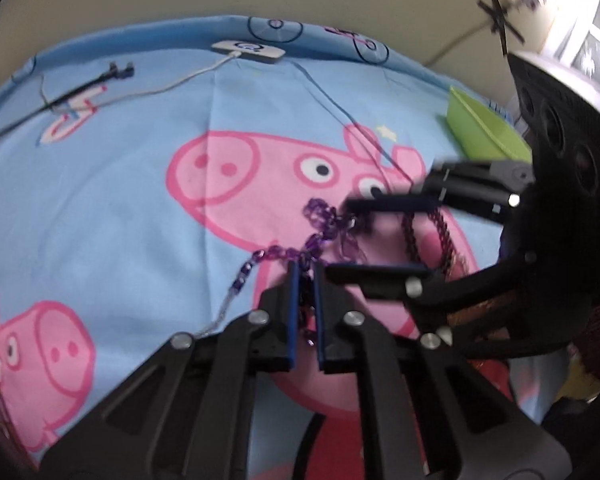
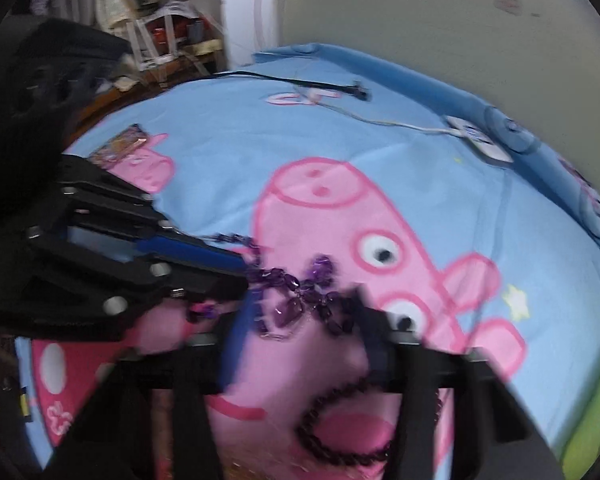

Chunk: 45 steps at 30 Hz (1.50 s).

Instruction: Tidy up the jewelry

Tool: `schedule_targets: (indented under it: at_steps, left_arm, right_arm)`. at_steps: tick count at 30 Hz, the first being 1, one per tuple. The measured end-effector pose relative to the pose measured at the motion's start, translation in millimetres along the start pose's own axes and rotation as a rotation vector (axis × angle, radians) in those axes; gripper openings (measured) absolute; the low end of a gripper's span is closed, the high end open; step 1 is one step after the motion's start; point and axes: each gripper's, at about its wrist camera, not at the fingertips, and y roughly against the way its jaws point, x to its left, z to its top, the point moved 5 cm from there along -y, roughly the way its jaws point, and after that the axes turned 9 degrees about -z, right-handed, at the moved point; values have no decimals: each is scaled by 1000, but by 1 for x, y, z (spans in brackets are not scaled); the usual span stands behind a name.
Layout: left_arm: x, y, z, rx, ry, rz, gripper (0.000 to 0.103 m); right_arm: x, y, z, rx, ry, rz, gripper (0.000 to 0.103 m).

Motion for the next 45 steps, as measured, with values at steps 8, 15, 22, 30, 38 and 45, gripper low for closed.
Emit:
schedule_targets:
  at_steps: [8, 15, 22, 30, 38, 45]
  left_arm:
    - [-19, 23, 29, -79, 35, -128, 4]
    - [-110, 37, 118, -170, -126, -267, 4]
    - [-215, -3, 191, -160, -297, -366, 4]
    - [-268, -97, 206, -62, -327, -365, 4]
    - [-237, -149, 197, 55, -231, -212, 5]
    - [-177, -44, 196, -134, -208, -110, 5]
  right_arm:
    - [-29, 27, 7, -65, -286, 188, 0]
    - [-115, 126, 9, -288, -489, 142, 0]
    - [-204, 210, -24, -389, -597, -76, 0]
    - [-267, 210, -88, -324, -705, -222, 0]
    - [-308, 201, -136, -275, -874, -335, 24]
    - [-275, 274, -96, -529, -816, -264, 32]
